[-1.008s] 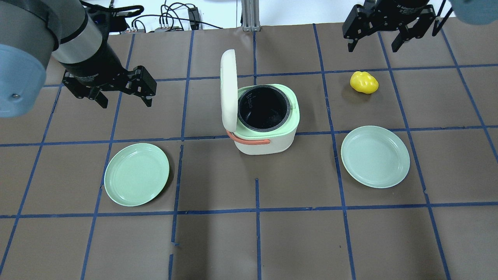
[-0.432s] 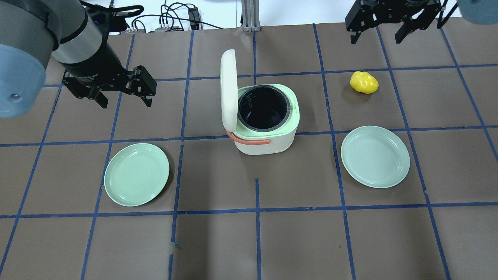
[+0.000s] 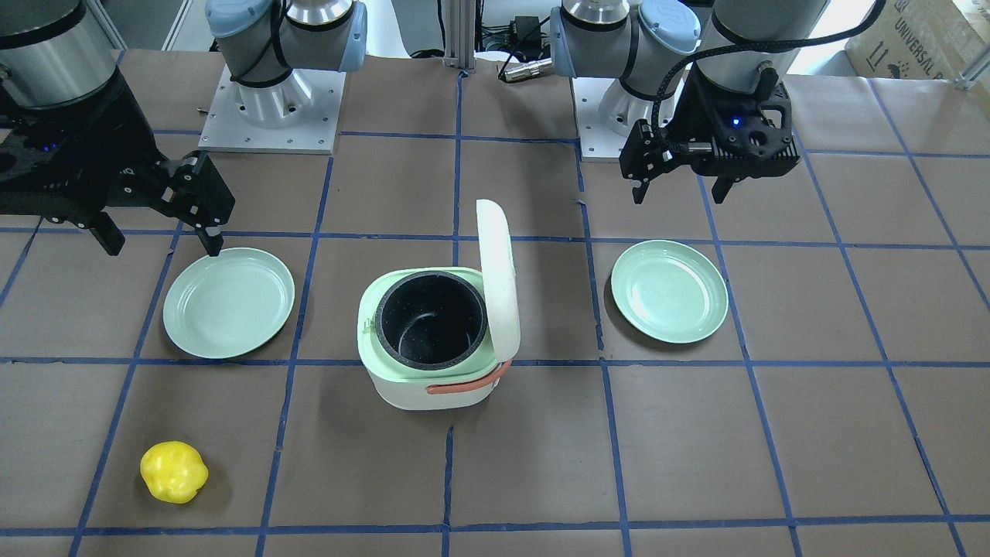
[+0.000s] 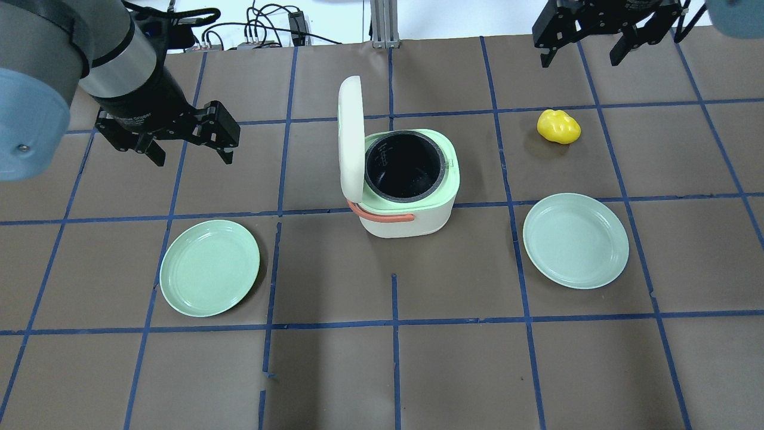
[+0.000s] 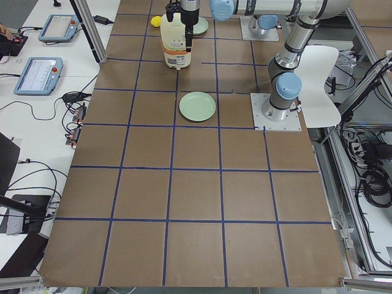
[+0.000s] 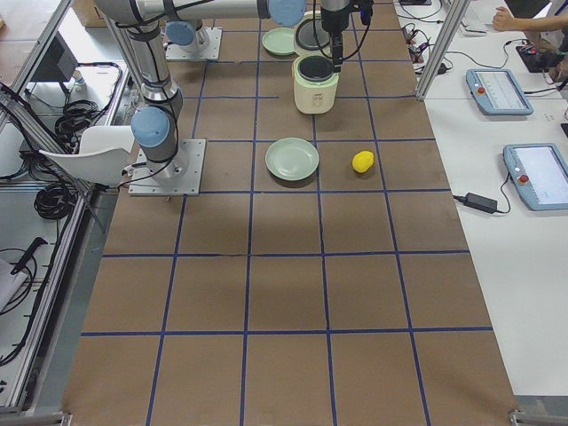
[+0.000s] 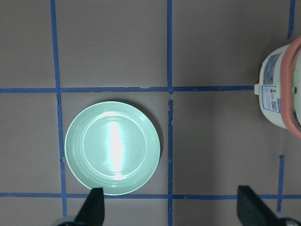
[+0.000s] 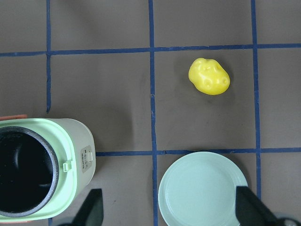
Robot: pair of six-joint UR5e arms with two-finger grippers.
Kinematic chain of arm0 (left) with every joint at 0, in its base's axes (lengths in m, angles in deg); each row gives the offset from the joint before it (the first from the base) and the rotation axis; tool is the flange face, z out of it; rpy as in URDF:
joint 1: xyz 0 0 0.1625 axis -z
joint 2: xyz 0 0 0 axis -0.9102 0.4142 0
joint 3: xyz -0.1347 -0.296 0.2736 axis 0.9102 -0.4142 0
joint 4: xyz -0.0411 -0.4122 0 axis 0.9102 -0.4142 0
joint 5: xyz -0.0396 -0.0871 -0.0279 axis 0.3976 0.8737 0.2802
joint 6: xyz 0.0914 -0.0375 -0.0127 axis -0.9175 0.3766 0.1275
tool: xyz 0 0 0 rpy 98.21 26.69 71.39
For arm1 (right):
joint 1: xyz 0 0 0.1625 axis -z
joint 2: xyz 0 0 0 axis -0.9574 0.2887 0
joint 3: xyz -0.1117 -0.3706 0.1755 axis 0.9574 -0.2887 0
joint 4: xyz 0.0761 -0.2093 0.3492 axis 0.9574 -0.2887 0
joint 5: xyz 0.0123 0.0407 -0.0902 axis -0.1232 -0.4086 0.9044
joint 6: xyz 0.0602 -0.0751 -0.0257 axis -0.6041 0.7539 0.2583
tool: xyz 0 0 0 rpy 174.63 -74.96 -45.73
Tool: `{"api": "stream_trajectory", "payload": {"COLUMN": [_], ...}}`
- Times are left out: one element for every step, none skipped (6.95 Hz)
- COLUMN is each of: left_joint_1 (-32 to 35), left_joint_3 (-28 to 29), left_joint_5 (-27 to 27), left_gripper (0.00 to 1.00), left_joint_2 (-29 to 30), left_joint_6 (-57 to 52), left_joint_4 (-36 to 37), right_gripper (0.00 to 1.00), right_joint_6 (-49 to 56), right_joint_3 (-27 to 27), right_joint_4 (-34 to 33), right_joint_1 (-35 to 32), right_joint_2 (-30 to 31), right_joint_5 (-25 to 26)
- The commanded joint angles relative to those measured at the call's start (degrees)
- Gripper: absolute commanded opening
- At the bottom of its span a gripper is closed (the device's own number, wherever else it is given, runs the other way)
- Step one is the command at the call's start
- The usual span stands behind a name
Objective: Press rice cooker button
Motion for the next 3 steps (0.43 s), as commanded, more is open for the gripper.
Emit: {"api": "stream_trajectory", "payload": {"left_joint_1": [0.00, 0.00, 0.00], "left_joint_3": [0.00, 0.00, 0.00], "left_joint_5": [0.00, 0.00, 0.00], "left_gripper": [1.00, 1.00, 1.00], "left_joint_2": [-0.02, -0.02, -0.02], "left_joint_6": [0.00, 0.00, 0.00], "left_joint_4": [0.00, 0.00, 0.00], "right_gripper": [1.00, 1.00, 1.00], "right_joint_6": [-0.08, 0.00, 0.18], "right_joint_3": [-0.09, -0.09, 0.00], "right_joint_4": [-0.07, -0.07, -0.42], "right_joint_1": [0.00, 0.09, 0.17], "right_joint_2": [0.13, 0.13, 0.30], "right_joint_5": [2.02, 1.85, 1.32]}}
